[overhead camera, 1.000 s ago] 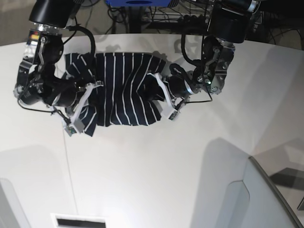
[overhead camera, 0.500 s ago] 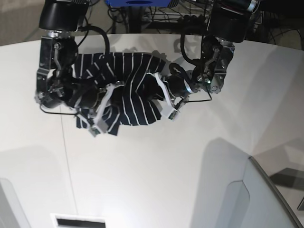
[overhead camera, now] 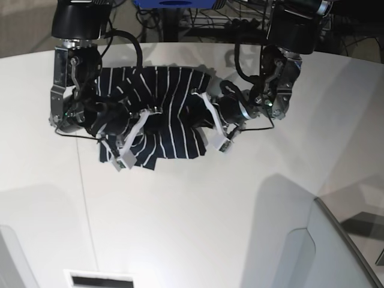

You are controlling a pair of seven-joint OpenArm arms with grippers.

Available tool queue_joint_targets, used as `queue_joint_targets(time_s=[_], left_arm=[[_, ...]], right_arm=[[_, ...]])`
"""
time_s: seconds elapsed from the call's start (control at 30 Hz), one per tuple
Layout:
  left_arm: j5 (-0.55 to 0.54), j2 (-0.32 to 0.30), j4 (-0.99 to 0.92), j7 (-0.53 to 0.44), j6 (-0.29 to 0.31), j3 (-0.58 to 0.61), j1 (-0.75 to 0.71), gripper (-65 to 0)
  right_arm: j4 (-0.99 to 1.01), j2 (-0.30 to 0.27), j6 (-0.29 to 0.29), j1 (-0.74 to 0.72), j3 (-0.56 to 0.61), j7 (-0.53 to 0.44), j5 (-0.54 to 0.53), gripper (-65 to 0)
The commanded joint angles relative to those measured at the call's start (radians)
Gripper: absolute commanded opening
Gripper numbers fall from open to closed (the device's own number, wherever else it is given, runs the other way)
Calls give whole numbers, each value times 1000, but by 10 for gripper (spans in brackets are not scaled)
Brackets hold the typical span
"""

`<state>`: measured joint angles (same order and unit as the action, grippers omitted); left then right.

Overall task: Layout the t-shirt on the table in an organized manner, then fold the t-shirt properly
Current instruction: 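Fold both ends inward toward each other with both grippers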

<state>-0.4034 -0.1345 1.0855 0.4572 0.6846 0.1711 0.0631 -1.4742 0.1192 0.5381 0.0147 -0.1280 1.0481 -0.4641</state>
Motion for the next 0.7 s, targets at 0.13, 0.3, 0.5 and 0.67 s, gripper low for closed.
queue_joint_targets(time_s=[0.13, 0.3, 0.5, 0.67], left_arm=[[-29, -24, 74, -21, 11, -3, 14, -650], [-22, -27, 109, -19, -33, -3, -10, -650], [-24, -77, 109, -27, -102, -3, -61, -650], [-24, -84, 101, -27, -102, -5, -70, -650]], right_arm=[[-16, 4, 7, -15, 3, -18, -23, -648], [-16, 3, 6, -15, 3, -16, -23, -648], [-16, 3, 6, -14, 3, -12, -23, -648], [-16, 3, 6, -14, 3, -9, -23, -648]])
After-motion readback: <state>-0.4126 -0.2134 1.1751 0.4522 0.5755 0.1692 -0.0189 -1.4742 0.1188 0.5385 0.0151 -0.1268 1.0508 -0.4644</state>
